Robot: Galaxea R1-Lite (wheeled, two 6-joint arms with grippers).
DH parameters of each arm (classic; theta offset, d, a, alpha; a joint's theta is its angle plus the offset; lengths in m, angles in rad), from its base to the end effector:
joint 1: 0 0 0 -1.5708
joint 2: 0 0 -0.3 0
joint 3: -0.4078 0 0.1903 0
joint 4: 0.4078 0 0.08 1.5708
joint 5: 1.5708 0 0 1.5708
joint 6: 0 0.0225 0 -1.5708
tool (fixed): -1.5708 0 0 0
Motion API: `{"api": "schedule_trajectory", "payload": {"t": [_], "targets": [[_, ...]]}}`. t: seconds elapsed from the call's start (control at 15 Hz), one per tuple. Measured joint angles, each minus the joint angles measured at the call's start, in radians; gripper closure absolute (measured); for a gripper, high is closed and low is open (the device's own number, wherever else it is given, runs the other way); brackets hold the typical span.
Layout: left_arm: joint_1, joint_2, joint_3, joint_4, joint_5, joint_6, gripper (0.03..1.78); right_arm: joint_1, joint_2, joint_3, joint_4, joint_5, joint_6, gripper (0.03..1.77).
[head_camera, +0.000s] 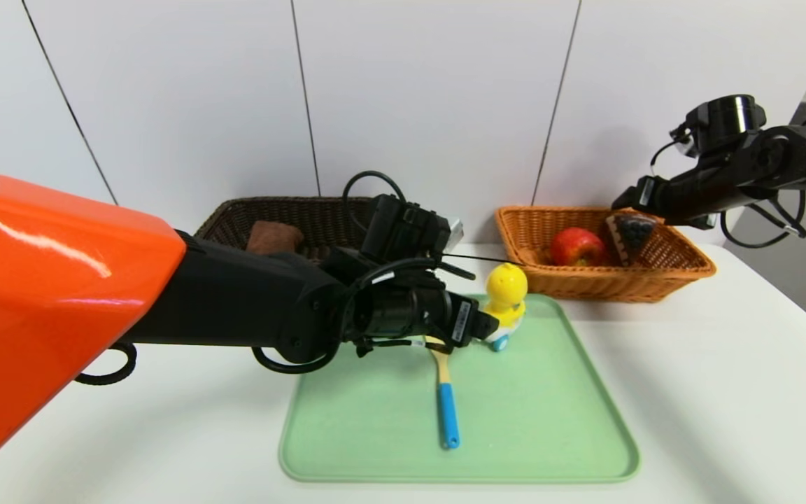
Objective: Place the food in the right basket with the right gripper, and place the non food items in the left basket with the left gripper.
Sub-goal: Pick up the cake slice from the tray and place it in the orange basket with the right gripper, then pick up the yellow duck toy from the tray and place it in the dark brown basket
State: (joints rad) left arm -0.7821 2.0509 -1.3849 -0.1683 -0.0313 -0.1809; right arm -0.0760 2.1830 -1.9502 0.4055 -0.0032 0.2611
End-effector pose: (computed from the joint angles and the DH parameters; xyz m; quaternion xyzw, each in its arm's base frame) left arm 0.2922 -0.2913 0.1686 0.0095 0.2628 -0.3611 0.8947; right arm 0.4408 -0.0336 0.2176 0.1348 0.3060 -0.0781 0.9392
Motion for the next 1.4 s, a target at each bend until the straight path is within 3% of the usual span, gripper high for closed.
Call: {"api": "schedule_trajectory", "payload": {"t": [0.2, 0.47, 0.8, 1.0, 1.13, 1.4], "targets": [[-0.013, 0.007, 0.010, -0.090, 0.001, -0.010, 0.12, 0.003, -0.019, -0.001, -0.009, -0.001, -0.001, 0.23], [-0.034, 0.020, 0.023, -0.117, 0.018, -0.009, 0.12, 0.004, -0.035, -0.001, -0.010, -0.002, 0.000, 0.17], [-0.052, 0.052, 0.111, -0.327, 0.043, -0.002, 0.12, 0.004, -0.055, 0.000, -0.023, 0.000, 0.003, 0.13], [-0.053, 0.068, 0.138, -0.354, 0.044, 0.001, 0.12, 0.006, -0.079, 0.006, -0.021, 0.002, -0.011, 0.12], [-0.054, 0.072, 0.143, -0.356, 0.044, 0.011, 0.12, 0.010, -0.109, 0.011, -0.014, 0.008, -0.065, 0.11], [-0.054, 0.076, 0.145, -0.355, 0.044, 0.013, 0.12, 0.019, -0.214, 0.097, -0.010, 0.060, -0.284, 0.11]]}}
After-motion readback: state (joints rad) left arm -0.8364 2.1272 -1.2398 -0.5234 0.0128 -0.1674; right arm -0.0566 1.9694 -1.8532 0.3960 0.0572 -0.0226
